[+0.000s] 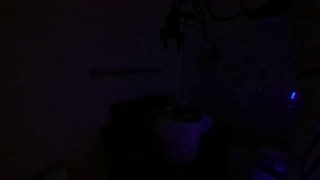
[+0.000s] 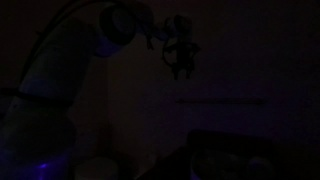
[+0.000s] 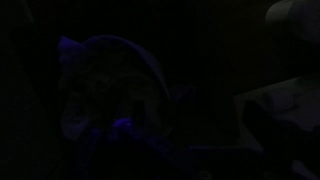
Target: Remove the cloth from the laundry basket
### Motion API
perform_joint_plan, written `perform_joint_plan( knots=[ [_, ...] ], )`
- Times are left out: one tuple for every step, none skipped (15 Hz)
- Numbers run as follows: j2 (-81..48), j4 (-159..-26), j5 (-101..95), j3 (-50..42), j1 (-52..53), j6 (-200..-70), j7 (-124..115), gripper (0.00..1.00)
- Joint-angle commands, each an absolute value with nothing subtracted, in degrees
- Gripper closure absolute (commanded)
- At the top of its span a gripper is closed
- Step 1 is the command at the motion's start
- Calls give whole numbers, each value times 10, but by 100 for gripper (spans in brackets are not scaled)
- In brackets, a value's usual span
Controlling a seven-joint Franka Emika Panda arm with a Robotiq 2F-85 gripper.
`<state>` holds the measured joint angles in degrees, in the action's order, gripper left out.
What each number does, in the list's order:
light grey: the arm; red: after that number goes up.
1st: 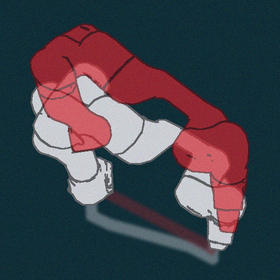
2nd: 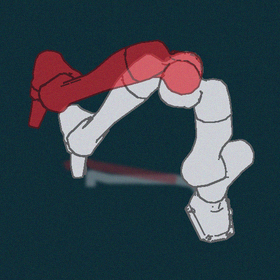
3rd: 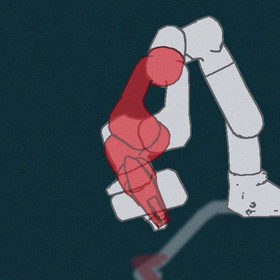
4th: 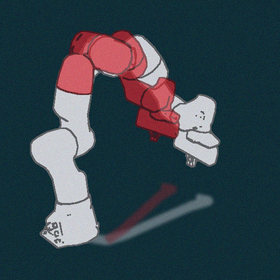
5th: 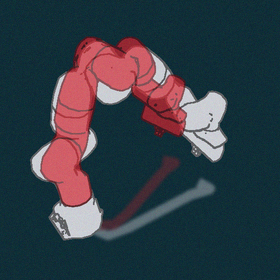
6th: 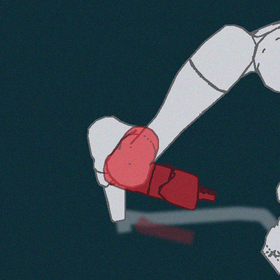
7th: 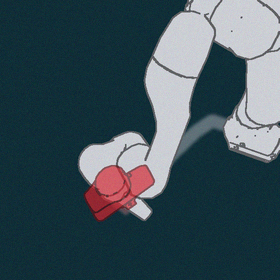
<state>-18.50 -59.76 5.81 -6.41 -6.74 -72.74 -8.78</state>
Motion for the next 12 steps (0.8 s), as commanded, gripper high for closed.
perform_joint_plan(
  knots=[
    [-318,-478,80,-65,-103,-705,-85,0],
    [-353,-451,86,-69,-110,-700,-100,0],
    [-384,-433,92,-69,-120,-706,-112,0],
    [-417,-408,101,-69,-131,-707,-126,0],
    [-443,-398,123,-57,-142,-736,-152,0],
    [-473,-370,143,-53,-154,-758,-174,0],
    [-497,-354,160,-47,-165,-767,-192,0],
    [-512,-336,173,-42,-172,-778,-214,0],
    [-527,-319,187,-35,-181,-788,-231,0],
    [-527,-322,204,-38,-179,-809,-247,0],
    [-530,-315,214,-36,-179,-828,-266,0],
    [-525,-309,222,-36,-173,-843,-292,0]
  ],
)
